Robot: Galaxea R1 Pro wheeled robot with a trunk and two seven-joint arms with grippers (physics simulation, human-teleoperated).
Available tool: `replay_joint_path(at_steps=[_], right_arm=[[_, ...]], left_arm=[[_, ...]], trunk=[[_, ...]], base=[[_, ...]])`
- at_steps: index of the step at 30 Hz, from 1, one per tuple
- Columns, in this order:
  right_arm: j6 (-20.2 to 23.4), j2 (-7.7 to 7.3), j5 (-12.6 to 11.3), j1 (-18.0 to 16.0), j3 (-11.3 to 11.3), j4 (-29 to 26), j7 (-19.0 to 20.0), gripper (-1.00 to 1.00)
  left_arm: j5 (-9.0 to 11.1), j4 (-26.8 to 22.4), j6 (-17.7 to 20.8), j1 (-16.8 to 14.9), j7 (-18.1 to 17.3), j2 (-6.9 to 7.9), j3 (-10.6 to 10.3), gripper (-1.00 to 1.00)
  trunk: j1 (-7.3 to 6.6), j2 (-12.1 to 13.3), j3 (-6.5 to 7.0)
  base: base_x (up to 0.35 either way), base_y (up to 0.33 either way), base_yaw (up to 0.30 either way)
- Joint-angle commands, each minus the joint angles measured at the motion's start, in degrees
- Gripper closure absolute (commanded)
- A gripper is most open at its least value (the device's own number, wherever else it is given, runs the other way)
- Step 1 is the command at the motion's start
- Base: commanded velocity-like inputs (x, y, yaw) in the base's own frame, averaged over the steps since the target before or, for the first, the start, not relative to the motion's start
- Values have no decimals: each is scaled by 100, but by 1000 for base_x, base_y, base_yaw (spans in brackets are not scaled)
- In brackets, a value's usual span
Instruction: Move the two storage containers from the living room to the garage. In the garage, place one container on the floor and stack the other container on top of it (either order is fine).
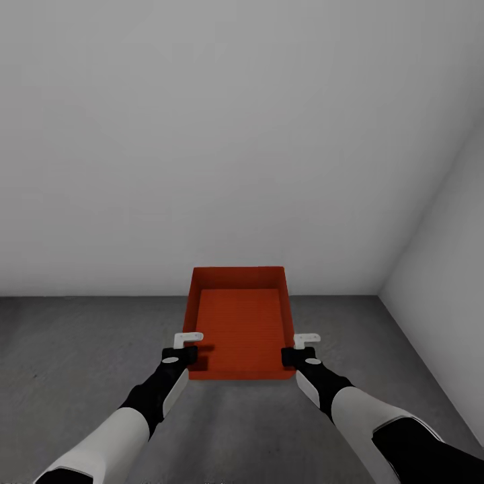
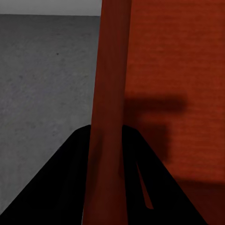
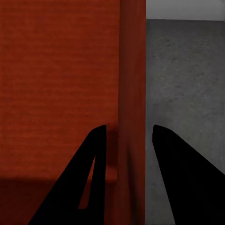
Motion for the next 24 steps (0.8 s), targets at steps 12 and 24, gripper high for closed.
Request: replay_joint_path(at_steps=[12, 24], right_arm=[[-20, -70, -83, -5, -110, 129, -43, 100], [-20, -70, -83, -5, -110, 129, -44, 100]], left_arm=[[-117, -32, 38, -8, 375, 15, 73, 100], [-117, -32, 38, -8, 373, 13, 73, 100]], trunk=[[3, -12, -119], [3, -12, -227]], base=[[0, 0, 0], [0, 0, 0]])
